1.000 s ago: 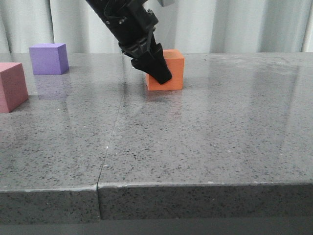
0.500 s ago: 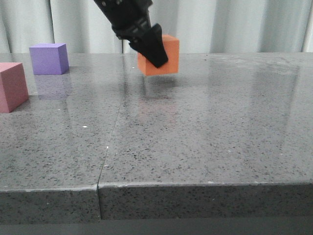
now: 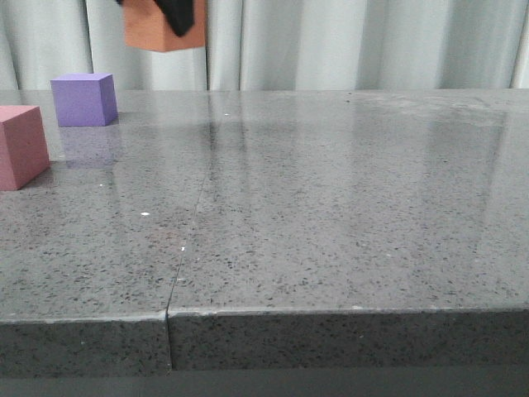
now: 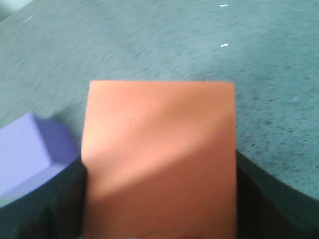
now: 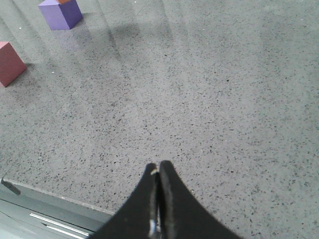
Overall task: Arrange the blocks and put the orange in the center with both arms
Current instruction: 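Lift the orange cube with the left gripper toward the purple cube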
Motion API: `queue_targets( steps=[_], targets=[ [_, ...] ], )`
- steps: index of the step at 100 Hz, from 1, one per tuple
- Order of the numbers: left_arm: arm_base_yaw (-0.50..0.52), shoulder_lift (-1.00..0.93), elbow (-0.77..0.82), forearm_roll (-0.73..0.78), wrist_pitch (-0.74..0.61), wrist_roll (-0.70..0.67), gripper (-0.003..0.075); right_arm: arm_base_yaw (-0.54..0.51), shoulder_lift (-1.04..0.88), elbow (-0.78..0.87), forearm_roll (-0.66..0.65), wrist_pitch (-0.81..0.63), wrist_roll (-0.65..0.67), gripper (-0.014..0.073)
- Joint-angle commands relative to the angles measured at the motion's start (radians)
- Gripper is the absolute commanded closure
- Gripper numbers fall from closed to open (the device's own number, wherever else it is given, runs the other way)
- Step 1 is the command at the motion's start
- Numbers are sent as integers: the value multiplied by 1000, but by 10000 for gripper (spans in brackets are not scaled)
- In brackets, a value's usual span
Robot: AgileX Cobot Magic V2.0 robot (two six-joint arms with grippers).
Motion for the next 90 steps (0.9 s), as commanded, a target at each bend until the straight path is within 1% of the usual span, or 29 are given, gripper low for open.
queue_targets(
  steps=[1, 24, 35, 47, 56, 73, 90],
  targets=[
    [22, -78, -31, 55, 18, -109, 374, -1, 7, -25, -6, -71, -10, 662],
    [128, -127, 51, 55, 22, -243, 374, -1, 7, -25, -6, -71, -10, 662],
    [187, -155, 116, 53, -14, -277, 374, -1, 7, -25, -6, -71, -10, 662],
    [239, -162, 166, 9, -49, -292, 374, -1, 7, -25, -6, -71, -10, 662],
    [261, -156, 193, 1, -73, -302, 374, -1, 7, -25, -6, -71, -10, 662],
    [265, -147, 226, -8, -139, -302, 374, -1, 7, -25, -6, -71, -10, 662],
    [265, -115, 228, -13, -138, -302, 374, -1, 7, -25, -6, -71, -10, 662]
  ],
)
